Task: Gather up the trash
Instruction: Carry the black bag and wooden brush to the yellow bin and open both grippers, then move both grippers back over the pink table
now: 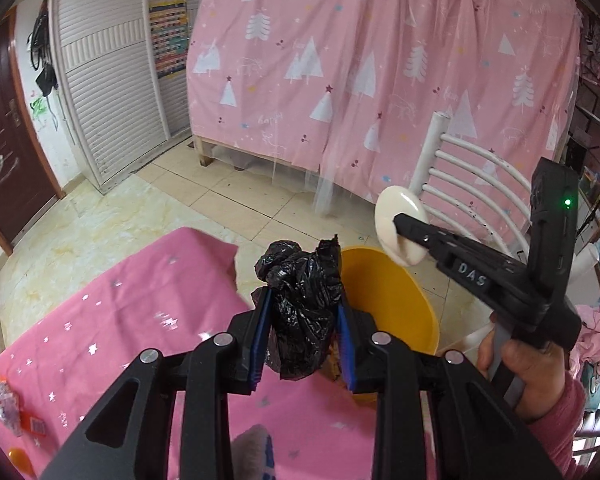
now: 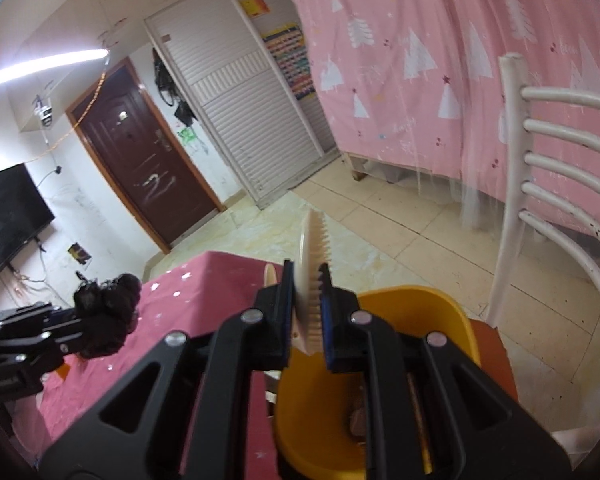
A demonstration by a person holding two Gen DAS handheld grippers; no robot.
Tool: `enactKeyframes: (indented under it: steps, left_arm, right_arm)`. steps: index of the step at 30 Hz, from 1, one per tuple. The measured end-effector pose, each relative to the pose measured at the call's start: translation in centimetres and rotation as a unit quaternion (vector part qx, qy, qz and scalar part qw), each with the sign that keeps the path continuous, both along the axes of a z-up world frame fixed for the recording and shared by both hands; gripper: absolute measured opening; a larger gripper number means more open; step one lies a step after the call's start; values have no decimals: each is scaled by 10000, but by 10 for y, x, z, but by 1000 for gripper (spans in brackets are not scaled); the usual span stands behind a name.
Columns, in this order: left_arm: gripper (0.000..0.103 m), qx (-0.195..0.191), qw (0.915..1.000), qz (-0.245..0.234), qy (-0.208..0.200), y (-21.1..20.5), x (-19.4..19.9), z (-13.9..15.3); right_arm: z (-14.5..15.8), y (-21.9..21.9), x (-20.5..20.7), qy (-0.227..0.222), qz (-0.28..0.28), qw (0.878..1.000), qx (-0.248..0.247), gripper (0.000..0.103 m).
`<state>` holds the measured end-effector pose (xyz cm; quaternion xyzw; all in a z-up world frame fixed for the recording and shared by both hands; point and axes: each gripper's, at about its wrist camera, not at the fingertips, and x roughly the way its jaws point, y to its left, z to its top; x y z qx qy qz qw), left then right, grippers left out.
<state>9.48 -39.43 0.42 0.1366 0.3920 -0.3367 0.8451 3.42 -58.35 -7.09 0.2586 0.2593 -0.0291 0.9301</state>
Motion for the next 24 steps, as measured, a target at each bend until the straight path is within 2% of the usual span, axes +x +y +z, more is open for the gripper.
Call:
enactKeyframes:
  steps: [4, 6, 8, 9, 10, 11, 13, 22, 24]
  left_arm:
    - [22, 27, 10000, -58, 26, -25, -2, -5]
    - [22, 5, 10000, -51, 84, -33, 0, -7]
    - [28, -5, 9998, -57, 194, -42, 2, -11]
    - [33, -2, 9997, -42, 222, -44, 3, -12]
    - [46, -5, 9997, -15, 244, -46, 4, -13]
    - [57, -22, 9997, 7, 252, -48, 5, -14]
    - [61, -17, 9998, 40, 213, -51, 4, -16]
    - [62, -83, 9993, 254, 251, -32, 7, -11]
    - [62, -143, 9992, 297, 236, -22, 8, -7]
  right_arm:
    - [-6, -15, -6, -39, -171, 9995, 248, 12]
    - [-7, -22, -10, -62, -220, 9991, 345, 17]
    - [-7, -23, -14, -93, -259, 9988, 406, 33]
    - [-6, -23, -15, -106, -267, 9987, 422, 46]
    - [-6, -24, -16, -128, -256, 9986, 435, 50]
    - [-5, -25, -17, -142, -252, 9986, 439, 50]
    - [-5, -26, -19, -179, -260, 9984, 470, 50]
    - [0, -20, -18, -242, -130, 9984, 485, 51]
    - [3, -13, -17, -265, -65, 9985, 466, 55]
